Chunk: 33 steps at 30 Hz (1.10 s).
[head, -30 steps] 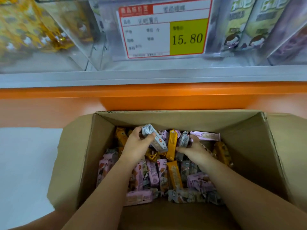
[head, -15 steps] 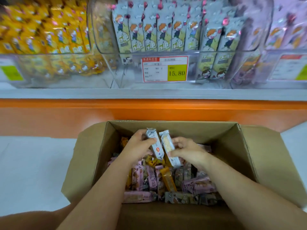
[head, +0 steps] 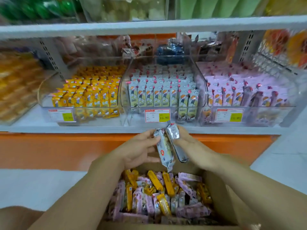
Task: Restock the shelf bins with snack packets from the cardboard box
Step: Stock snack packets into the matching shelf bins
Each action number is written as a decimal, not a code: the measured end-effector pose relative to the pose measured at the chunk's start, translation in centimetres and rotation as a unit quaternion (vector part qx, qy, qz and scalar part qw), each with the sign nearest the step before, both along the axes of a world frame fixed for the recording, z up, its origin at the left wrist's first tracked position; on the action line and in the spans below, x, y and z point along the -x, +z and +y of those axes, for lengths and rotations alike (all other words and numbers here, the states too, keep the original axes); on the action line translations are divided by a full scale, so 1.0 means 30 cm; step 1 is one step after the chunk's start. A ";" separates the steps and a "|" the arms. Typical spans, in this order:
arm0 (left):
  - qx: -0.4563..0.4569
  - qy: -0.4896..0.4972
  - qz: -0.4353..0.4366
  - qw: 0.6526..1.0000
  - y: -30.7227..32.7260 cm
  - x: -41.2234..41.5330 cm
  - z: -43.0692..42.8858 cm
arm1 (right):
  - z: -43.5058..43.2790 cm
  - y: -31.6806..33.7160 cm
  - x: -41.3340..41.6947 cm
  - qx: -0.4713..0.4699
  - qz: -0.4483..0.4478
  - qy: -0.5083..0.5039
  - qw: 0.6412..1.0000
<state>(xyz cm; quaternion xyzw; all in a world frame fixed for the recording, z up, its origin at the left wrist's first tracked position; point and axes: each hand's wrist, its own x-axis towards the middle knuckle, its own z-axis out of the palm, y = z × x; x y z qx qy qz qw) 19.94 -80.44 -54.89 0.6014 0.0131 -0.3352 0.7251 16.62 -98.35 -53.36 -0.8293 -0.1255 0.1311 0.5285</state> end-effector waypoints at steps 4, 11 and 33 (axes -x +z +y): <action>0.010 0.011 -0.022 1.000 0.086 0.028 -0.014 | -0.022 0.081 0.044 0.026 -0.045 0.031 0.998; 0.034 0.048 -0.072 0.996 0.137 0.056 -0.013 | -0.044 0.101 0.050 -0.009 -0.086 -0.054 0.995; -0.183 -0.034 -0.335 0.924 0.242 0.050 -0.063 | -0.036 0.152 -0.026 -0.147 -0.142 -0.149 0.967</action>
